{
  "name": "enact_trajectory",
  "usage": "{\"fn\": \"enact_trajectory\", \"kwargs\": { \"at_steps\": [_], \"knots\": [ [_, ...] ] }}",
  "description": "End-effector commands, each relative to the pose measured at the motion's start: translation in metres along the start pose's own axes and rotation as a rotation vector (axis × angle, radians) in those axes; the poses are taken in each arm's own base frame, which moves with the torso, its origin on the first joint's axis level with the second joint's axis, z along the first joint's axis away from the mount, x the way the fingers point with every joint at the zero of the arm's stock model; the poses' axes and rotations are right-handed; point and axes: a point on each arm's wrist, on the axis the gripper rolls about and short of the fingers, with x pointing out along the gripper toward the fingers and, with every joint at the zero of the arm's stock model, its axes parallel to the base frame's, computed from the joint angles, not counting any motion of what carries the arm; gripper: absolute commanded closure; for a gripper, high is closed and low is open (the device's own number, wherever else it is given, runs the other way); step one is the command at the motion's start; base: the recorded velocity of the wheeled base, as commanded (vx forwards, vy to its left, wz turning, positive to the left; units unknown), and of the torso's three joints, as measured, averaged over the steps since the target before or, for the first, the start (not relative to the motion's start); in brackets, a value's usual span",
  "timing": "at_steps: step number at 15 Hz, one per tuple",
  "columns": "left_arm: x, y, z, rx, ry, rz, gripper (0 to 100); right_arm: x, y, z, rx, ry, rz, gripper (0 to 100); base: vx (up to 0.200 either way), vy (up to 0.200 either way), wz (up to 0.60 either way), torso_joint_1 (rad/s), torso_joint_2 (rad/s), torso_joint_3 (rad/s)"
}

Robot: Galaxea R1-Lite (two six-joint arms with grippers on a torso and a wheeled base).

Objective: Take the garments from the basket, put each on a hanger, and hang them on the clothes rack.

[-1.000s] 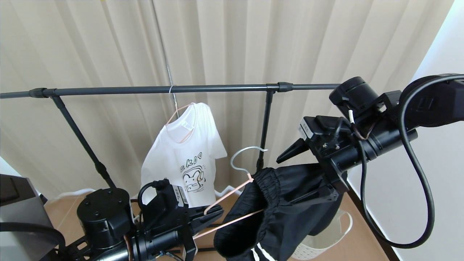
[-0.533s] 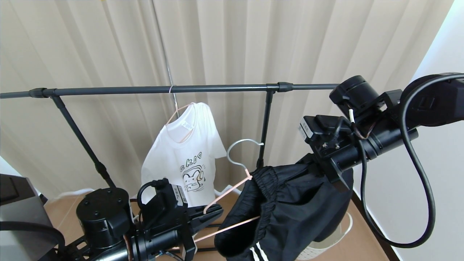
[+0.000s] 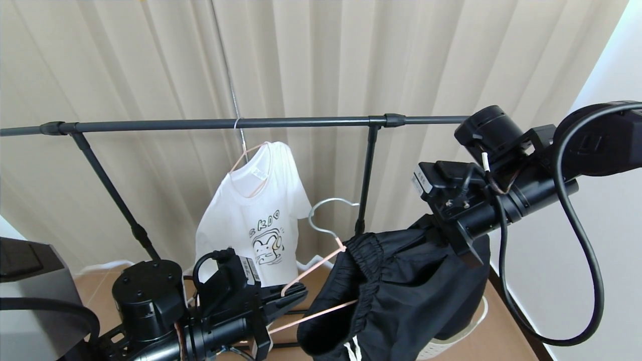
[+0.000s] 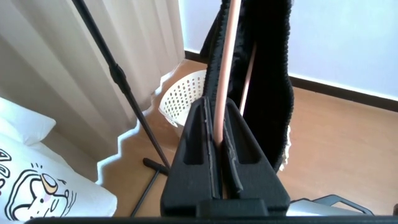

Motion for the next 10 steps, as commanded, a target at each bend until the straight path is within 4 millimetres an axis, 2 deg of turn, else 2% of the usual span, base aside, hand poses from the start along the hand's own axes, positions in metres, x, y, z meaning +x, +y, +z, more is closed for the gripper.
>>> {"fn": "enact_trajectory", "kwargs": {
  "at_steps": [1, 4, 7, 10],
  "knots": [
    [0.001, 0.0, -0.003, -0.004, 0.011, 0.0, 0, -0.003, 0.002, 0.002, -0.007, -0.004, -0.004, 100, 0.0, 0.0, 0.0, 0.0, 0.0, 0.0],
    [-0.002, 0.003, 0.0, -0.005, 0.002, 0.012, 0, -0.006, 0.005, 0.002, -0.006, -0.002, -0.004, 100, 0.0, 0.0, 0.0, 0.0, 0.0, 0.0],
    [-0.026, 0.019, 0.011, 0.001, -0.036, 0.115, 0, -0.01, 0.009, 0.002, -0.004, -0.002, -0.011, 100, 0.0, 0.0, 0.0, 0.0, 0.0, 0.0],
    [-0.057, 0.023, 0.023, -0.081, -0.074, 0.205, 0, -0.017, 0.007, 0.005, -0.013, 0.019, -0.06, 100, 0.0, 0.0, 0.0, 0.0, 0.0, 0.0]
  ]
}}
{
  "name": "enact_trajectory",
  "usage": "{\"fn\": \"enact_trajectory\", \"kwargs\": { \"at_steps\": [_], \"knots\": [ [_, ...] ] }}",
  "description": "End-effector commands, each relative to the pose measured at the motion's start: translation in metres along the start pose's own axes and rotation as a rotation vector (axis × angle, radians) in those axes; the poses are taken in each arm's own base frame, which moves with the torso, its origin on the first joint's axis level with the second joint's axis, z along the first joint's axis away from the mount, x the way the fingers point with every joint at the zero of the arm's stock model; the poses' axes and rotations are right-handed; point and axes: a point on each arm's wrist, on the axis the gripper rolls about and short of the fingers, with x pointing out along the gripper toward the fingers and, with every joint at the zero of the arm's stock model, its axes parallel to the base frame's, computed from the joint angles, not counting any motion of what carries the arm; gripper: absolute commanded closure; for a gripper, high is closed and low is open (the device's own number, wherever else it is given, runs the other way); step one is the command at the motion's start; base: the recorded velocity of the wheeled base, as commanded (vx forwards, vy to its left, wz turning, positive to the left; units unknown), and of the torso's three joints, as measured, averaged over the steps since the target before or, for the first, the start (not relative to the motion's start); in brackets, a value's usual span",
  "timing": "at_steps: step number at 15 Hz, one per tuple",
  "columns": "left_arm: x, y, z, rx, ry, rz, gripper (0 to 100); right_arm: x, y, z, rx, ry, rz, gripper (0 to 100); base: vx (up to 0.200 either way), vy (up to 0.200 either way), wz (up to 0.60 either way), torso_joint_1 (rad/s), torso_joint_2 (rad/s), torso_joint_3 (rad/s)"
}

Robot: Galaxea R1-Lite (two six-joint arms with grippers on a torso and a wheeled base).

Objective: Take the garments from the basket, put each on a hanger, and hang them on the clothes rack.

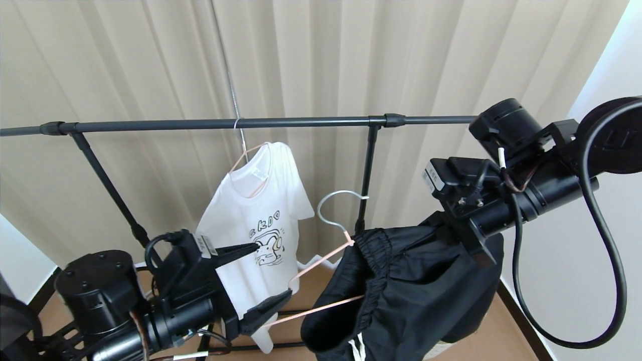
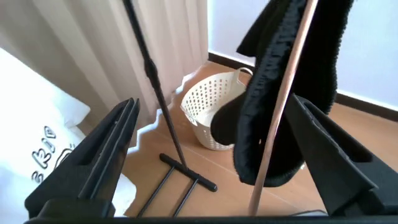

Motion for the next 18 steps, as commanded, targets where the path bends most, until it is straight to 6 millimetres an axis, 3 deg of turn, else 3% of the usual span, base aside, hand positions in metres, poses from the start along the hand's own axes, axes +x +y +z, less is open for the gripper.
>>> {"fn": "enact_trajectory", "kwargs": {
  "at_steps": [1, 4, 9, 12, 14, 18],
  "knots": [
    [-0.026, 0.008, 0.014, -0.04, -0.052, 0.092, 0, -0.006, -0.001, 0.004, -0.006, 0.004, -0.033, 100, 0.0, 0.0, 0.0, 0.0, 0.0, 0.0],
    [-0.036, 0.025, 0.017, -0.245, -0.081, 0.229, 0, -0.013, -0.01, 0.013, 0.061, 0.051, -0.174, 100, 0.0, 0.0, 0.0, 0.0, 0.0, 0.0],
    [-0.016, 0.039, 0.014, -0.453, 0.143, 0.23, 0, -0.033, -0.006, 0.024, 0.121, 0.092, -0.376, 100, 0.0, 0.0, 0.0, 0.0, 0.0, 0.0],
    [0.021, 0.037, 0.019, -0.603, 0.305, 0.216, 0, -0.039, -0.002, 0.027, 0.125, 0.057, -0.411, 100, 0.0, 0.0, 0.0, 0.0, 0.0, 0.0],
    [0.047, 0.032, 0.011, -0.66, 0.378, 0.216, 0, -0.033, -0.002, 0.022, 0.091, 0.017, -0.465, 100, 0.0, 0.0, 0.0, 0.0, 0.0, 0.0],
    [0.074, 0.025, -0.001, -0.704, 0.412, 0.213, 0, -0.026, 0.004, 0.02, 0.037, -0.027, -0.61, 100, 0.0, 0.0, 0.0, 0.0, 0.0, 0.0]
  ]
}}
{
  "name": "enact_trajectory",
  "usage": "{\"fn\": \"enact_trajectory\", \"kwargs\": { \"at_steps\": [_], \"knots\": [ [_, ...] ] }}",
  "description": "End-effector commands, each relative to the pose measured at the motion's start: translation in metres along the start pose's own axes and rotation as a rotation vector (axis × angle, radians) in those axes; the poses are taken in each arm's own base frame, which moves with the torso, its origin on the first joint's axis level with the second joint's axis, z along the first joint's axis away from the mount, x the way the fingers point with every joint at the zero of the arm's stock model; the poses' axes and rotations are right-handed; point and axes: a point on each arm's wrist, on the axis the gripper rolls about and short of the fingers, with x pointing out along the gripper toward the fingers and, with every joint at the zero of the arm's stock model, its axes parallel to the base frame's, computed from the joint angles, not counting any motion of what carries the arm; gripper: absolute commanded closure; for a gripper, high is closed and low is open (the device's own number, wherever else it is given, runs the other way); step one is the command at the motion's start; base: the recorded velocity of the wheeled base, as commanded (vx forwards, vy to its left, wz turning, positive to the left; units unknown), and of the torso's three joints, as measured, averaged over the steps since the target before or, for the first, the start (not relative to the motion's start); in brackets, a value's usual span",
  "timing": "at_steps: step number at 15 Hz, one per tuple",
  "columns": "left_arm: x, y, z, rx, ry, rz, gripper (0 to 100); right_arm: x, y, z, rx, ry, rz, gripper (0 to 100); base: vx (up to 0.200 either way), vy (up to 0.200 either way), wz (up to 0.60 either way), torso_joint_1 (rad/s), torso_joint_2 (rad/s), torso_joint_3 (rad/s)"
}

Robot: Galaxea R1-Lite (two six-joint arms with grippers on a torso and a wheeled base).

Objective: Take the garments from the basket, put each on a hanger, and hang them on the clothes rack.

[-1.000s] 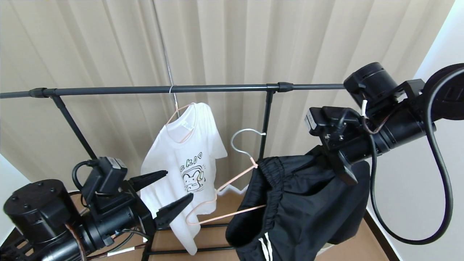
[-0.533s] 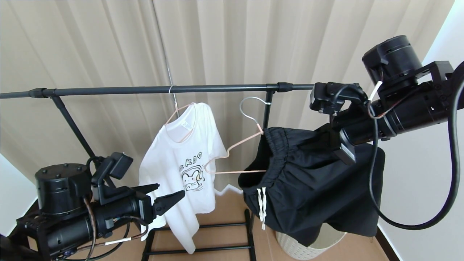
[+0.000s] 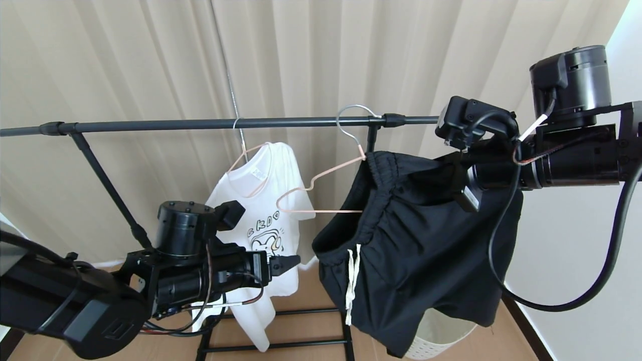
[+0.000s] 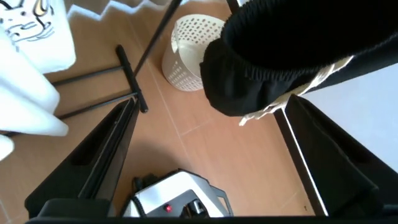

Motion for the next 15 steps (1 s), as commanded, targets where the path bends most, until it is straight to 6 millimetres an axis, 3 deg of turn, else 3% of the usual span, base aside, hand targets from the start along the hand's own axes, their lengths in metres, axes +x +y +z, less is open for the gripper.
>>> {"fn": "enact_trajectory", "kwargs": {
  "at_steps": [1, 9, 15],
  "knots": [
    [0.021, -0.002, -0.004, -0.028, 0.03, 0.002, 0, -0.007, 0.01, 0.0, -0.012, -0.018, -0.005, 100, 0.0, 0.0, 0.0, 0.0, 0.0, 0.0],
    [0.059, -0.013, 0.008, -0.062, -0.045, 0.08, 0, -0.017, 0.023, 0.003, -0.01, -0.047, -0.012, 100, 0.0, 0.0, 0.0, 0.0, 0.0, 0.0],
    [0.069, -0.031, -0.004, -0.014, -0.016, 0.064, 0, -0.029, 0.023, 0.009, -0.006, -0.073, -0.034, 100, 0.0, 0.0, 0.0, 0.0, 0.0, 0.0]
  ]
}}
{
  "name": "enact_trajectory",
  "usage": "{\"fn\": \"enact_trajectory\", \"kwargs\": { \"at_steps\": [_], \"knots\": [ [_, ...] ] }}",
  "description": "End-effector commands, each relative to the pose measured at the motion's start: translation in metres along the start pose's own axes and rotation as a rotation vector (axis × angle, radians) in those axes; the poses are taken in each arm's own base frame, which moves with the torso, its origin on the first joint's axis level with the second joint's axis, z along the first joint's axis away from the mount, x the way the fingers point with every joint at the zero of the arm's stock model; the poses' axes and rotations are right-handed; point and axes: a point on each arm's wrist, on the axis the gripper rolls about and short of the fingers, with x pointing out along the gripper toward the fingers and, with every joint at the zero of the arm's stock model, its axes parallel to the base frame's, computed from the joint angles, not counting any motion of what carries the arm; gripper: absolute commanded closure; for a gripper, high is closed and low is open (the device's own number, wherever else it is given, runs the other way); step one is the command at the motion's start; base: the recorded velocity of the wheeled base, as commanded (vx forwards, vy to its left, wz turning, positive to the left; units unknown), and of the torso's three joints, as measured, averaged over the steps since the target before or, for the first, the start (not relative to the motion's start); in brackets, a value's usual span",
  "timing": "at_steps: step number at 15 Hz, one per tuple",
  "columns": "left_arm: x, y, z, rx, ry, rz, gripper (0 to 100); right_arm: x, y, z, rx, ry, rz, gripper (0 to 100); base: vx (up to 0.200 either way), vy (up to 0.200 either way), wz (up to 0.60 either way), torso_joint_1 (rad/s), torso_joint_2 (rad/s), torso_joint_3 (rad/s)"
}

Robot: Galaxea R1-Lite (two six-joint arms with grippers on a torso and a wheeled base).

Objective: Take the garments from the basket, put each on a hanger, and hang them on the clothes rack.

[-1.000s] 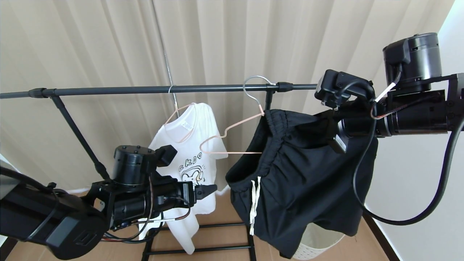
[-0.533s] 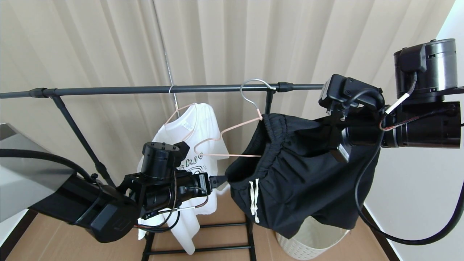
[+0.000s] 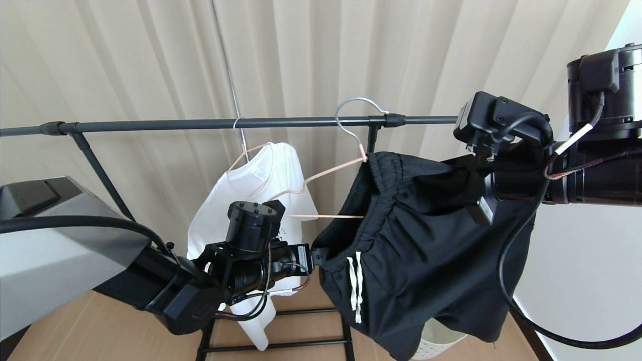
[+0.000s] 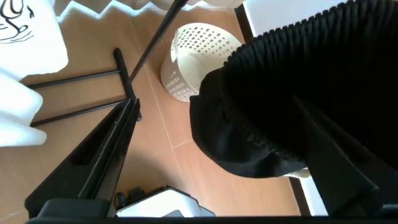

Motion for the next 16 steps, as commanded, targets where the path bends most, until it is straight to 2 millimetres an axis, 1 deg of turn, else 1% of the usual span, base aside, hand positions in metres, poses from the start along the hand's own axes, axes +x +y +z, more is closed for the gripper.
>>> {"fn": "enact_trajectory", "kwargs": {
  "at_steps": [1, 2, 6, 8, 11, 12, 14, 16],
  "knots": [
    [0.003, -0.002, -0.004, 0.011, 0.014, -0.003, 0, -0.004, 0.0, 0.002, -0.003, -0.01, -0.007, 100, 0.0, 0.0, 0.0, 0.0, 0.0, 0.0],
    [0.003, -0.005, -0.007, 0.024, 0.008, 0.015, 100, -0.005, -0.001, 0.002, -0.003, -0.011, -0.008, 100, 0.0, 0.0, 0.0, 0.0, 0.0, 0.0],
    [0.0, -0.008, -0.012, 0.07, 0.008, 0.041, 100, -0.005, 0.0, 0.0, 0.011, -0.003, -0.005, 100, 0.0, 0.0, 0.0, 0.0, 0.0, 0.0],
    [-0.01, -0.01, -0.006, 0.071, -0.022, 0.049, 100, -0.004, 0.001, -0.003, 0.034, 0.007, -0.003, 100, 0.0, 0.0, 0.0, 0.0, 0.0, 0.0],
    [-0.03, -0.008, 0.002, 0.097, -0.055, 0.053, 100, -0.005, 0.001, -0.013, 0.075, 0.036, -0.005, 100, 0.0, 0.0, 0.0, 0.0, 0.0, 0.0],
    [-0.033, -0.007, 0.003, 0.104, -0.064, 0.058, 100, -0.006, 0.002, -0.015, 0.09, 0.04, -0.005, 100, 0.0, 0.0, 0.0, 0.0, 0.0, 0.0],
    [-0.041, -0.003, 0.01, 0.12, -0.094, 0.081, 100, -0.015, 0.007, -0.022, 0.176, 0.035, -0.015, 100, 0.0, 0.0, 0.0, 0.0, 0.0, 0.0],
    [-0.042, 0.0, 0.012, 0.127, -0.102, 0.1, 100, -0.017, 0.011, -0.033, 0.223, 0.005, -0.031, 100, 0.0, 0.0, 0.0, 0.0, 0.0, 0.0]
  ]
}}
